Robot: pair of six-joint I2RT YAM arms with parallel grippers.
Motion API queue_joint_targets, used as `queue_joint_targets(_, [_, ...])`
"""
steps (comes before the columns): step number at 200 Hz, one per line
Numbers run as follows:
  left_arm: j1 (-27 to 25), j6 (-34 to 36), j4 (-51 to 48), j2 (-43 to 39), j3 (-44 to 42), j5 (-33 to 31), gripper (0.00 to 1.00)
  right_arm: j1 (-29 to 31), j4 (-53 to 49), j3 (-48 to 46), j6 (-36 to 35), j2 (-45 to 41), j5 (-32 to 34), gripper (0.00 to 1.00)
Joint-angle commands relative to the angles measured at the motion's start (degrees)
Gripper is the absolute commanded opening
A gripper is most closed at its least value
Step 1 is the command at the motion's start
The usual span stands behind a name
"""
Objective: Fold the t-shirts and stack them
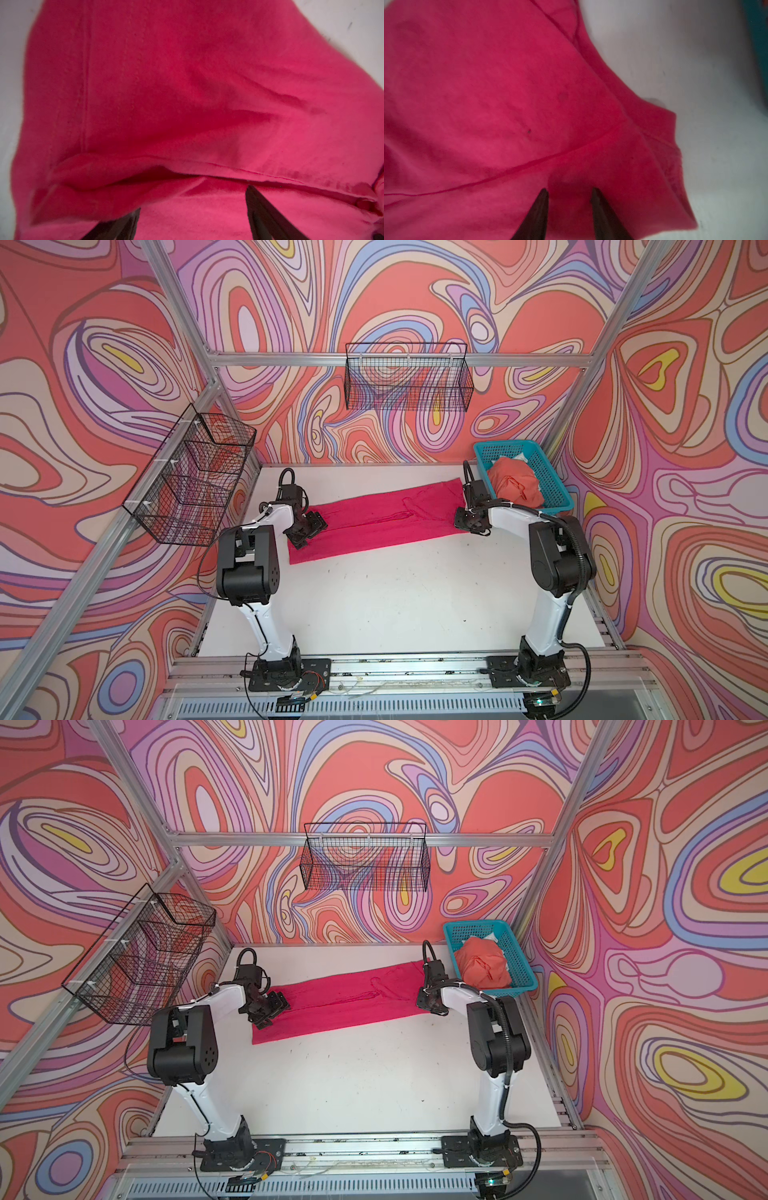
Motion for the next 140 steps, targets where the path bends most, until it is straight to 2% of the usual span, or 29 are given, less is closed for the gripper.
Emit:
queue_joint_targets(1, [0.65, -0.36, -6.67, 2.24, -1.62, -2.81, 0.81, -2.17, 0.87, -2.04, 1.09, 1.45, 2.79, 0.37])
queue_joint_targets(39, [0.65, 0.04, -7.35, 1.94, -1.92, -3.09, 0.81, -3.83, -0.70, -2.92, 0.74, 2.78, 6.65, 0.37])
queue_joint_targets(65, [0.65, 0.01, -8.05, 0.63, -3.66, -2.36, 0.81, -3.86, -0.31, -1.51, -0.50, 3.80, 5.60, 0.37])
queue_joint_targets(109, [-0.05, -2.05, -9.23, -5.04, -11.96, -0.37, 0.81, -3.73, -2.57, 7.67, -3.47, 10.95, 5.72, 0.37])
queue_joint_targets(140, [-2.80, -4.55, -10.20, -10.21, -17.55, 1.32, 0.81, -3.63, -4.21, 17.08, -5.65, 16.94, 5.48, 0.37])
